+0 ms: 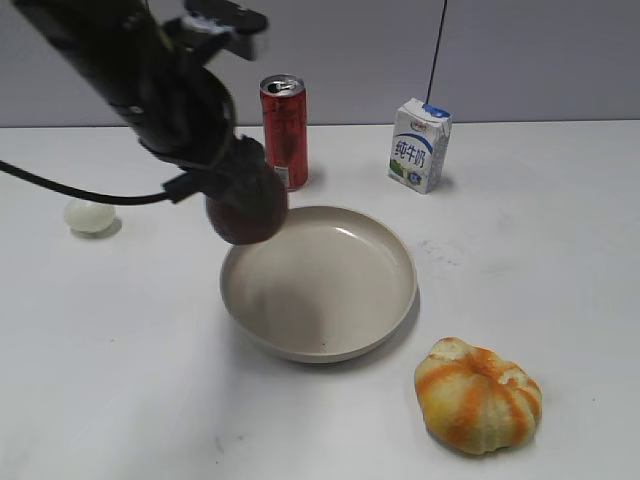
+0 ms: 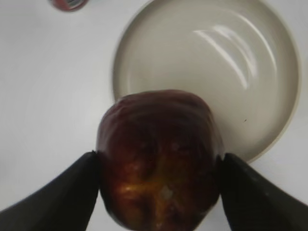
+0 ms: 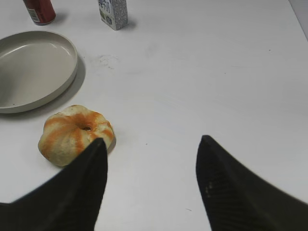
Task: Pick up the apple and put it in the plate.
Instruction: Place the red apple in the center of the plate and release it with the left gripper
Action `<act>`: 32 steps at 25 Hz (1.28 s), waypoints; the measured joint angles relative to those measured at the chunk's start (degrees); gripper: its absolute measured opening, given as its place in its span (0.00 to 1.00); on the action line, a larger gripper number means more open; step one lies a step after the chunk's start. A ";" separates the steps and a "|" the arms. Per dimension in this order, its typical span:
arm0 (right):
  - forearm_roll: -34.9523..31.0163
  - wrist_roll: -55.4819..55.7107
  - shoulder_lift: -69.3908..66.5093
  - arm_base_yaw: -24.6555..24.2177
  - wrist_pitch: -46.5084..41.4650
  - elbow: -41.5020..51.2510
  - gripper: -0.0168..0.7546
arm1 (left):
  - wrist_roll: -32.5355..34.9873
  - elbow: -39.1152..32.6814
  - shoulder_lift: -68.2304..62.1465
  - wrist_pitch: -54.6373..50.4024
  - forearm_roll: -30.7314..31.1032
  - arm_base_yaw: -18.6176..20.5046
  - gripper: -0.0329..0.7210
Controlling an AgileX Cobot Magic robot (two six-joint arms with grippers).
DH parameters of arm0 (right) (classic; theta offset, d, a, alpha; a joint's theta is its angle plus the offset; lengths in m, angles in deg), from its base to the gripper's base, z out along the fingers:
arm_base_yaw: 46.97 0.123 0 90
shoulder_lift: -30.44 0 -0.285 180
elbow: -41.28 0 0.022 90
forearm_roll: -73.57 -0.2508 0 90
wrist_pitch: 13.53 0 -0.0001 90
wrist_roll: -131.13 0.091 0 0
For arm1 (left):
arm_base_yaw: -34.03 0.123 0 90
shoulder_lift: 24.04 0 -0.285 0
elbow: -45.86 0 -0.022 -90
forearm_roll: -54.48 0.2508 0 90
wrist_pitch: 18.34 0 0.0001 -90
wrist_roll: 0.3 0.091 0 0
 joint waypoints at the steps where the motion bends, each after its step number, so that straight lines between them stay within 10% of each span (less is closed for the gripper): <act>1: 0.00 0.00 0.00 0.00 0.00 0.00 0.60 | 0.00 1.63 -2.12 -0.08 0.00 -1.28 0.80; 11: 0.00 0.00 0.00 0.00 0.00 0.00 0.60 | 0.05 11.95 -20.28 -0.35 7.06 -9.38 0.80; 26: 0.00 0.00 0.00 0.00 0.00 0.00 0.60 | -1.57 26.47 -20.96 -14.38 7.11 -9.00 0.93; 32: 0.00 0.00 0.00 0.00 0.00 0.00 0.60 | -10.61 34.08 -20.18 -17.83 7.38 -2.92 0.92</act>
